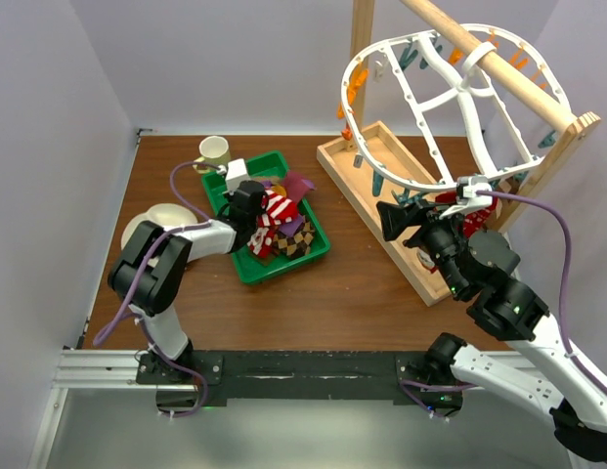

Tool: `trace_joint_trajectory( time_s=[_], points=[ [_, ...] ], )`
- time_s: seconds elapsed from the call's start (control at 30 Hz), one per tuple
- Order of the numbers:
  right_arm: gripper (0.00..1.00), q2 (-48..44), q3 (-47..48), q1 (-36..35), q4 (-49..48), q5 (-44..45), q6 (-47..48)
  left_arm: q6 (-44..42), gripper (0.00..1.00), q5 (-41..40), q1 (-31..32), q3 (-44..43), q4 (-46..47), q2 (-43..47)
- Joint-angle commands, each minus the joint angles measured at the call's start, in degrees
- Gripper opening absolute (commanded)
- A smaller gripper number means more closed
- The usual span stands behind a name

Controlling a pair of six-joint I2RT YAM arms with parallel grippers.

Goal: Remove the socks clipped to the hanger
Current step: Place the sock in the bin.

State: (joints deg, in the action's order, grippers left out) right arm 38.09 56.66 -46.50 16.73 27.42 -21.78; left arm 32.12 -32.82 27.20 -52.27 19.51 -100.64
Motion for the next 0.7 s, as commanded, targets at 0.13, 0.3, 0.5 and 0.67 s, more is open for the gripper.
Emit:
trace_joint_trajectory(
  time_s=[0.13, 0.3, 0.5, 0.67],
  points=[
    [0.81, -0.5, 2.7, 0.0, -0.6, -0.6, 1.1, 5.0, 0.0, -2.8, -2.2, -1.8, -6.1, 0.3],
    [0.81, 0.1, 2.9, 0.0, -0.6, -0.7, 1.1, 3.7, 0.0, -2.7, -2.2, -1.6, -5.8, 2.5],
    [0.82, 0.1, 3.3, 0.0, -0.6, -0.6, 1.2, 1.7, 0.0, -4.7, -2.2, -1.3, -6.8, 7.6],
    [0.82, 0.0, 3.4, 0.0, -0.7, -0.6, 1.2, 0.0, 0.13, -5.4, -2.5, -1.3, -7.2, 9.9]
  ],
)
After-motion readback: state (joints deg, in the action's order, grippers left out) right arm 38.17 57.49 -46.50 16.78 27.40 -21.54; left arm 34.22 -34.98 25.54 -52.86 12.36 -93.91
